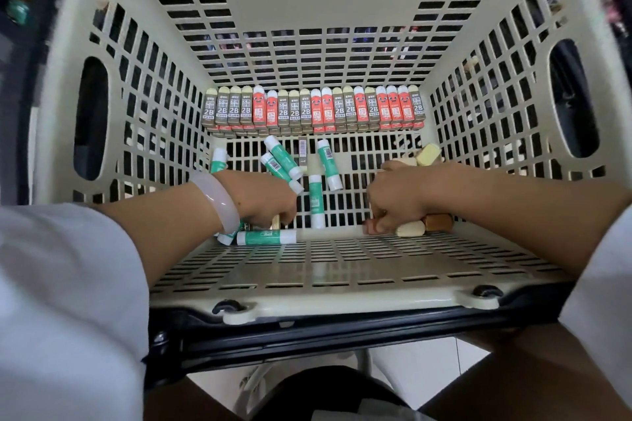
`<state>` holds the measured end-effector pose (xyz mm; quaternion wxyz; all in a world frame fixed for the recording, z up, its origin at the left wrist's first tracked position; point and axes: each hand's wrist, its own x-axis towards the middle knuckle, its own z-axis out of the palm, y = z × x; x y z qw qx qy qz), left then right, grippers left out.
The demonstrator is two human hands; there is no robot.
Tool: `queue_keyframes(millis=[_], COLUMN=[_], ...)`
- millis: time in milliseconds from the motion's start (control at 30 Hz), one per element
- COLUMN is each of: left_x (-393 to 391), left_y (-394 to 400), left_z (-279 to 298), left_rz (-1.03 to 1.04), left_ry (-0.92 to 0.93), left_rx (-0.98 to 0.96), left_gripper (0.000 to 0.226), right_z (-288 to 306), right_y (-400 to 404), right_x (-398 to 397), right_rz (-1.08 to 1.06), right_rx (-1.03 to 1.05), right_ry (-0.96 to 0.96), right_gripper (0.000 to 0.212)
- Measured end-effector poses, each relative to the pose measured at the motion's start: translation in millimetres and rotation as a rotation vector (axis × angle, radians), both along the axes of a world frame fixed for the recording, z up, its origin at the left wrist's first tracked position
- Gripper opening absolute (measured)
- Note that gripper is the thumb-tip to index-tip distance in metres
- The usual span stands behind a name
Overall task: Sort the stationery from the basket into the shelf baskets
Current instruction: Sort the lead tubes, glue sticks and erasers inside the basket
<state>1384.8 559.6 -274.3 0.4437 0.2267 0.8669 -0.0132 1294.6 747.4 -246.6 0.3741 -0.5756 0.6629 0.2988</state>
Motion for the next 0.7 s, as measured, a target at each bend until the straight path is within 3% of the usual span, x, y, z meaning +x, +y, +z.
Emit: queue_keyframes(millis=[67, 200, 267, 433, 533, 600, 700], left_x=[0.9, -0.7, -2.5, -9.6, -13.6, -14.6, -10.0], left_y=[0.9, 0.4, -2.4, 9.3, 11.4, 1.7, -11.9], left_z=[-2.2, 1.3, 6.9, 20.9, 21.8, 20.5, 12.6], left_rz=[-0.069, -0.056, 0.149, 0.780, 0.974, 0.868, 0.426], left_ry=[0.033, 0.113, 0.140, 0.071, 0.038, 0.089, 0.133], left_rx=[-0.071, -0.092, 0.081, 0.592, 0.737, 0.620, 0.253], left_gripper=[0.031, 0.025, 0.017, 0.026, 0.030, 0.030, 0.023], right_z=[1.5, 3.0, 3.5, 3.4, 4.9, 3.2, -0.8], right_y=[-2.9, -7.2, -9.8, -14.9, -15.1, -13.3, -7.1], right_x=[-0.7, -5.3, -5.9, 2.1, -5.0, -11.6, -13.5], right_rz=[-0.069, -0.373, -0.544, -0.930, -0.942, -0.804, -0.586], right_rx=[-0.057, -0.384, -0.488, -0.589, -0.723, -0.705, -0.599], right_ry=[-0.039, -0.164, -0.265, -0.596, -0.519, -0.386, -0.224], right_gripper=[0.038, 0.032, 0.031, 0.027, 0.025, 0.037, 0.035])
